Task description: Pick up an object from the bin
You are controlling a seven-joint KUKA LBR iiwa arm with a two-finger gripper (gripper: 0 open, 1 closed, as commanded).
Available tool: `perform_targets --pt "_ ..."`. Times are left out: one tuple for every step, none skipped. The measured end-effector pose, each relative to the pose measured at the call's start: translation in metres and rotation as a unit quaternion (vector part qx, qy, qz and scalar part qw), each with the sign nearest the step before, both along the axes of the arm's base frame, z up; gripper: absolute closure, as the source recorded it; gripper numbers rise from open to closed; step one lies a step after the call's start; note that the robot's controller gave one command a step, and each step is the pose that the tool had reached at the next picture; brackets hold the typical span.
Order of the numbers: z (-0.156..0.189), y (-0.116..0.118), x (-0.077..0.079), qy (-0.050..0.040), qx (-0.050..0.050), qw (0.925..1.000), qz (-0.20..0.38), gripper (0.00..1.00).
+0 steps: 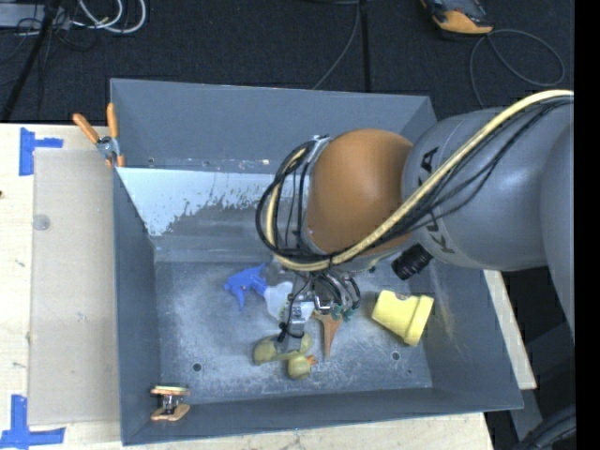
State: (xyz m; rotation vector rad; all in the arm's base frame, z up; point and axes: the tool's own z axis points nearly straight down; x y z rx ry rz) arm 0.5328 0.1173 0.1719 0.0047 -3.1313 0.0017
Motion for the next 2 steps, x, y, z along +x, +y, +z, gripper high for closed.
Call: perform_targets --pt "0.004 -0.001 0.002 -0.0039 0.001 1.0 -0.001 0.0" --pt "-0.019 -0.013 -0.014 -0.0073 0.002 0.9987 0.05 0.0"
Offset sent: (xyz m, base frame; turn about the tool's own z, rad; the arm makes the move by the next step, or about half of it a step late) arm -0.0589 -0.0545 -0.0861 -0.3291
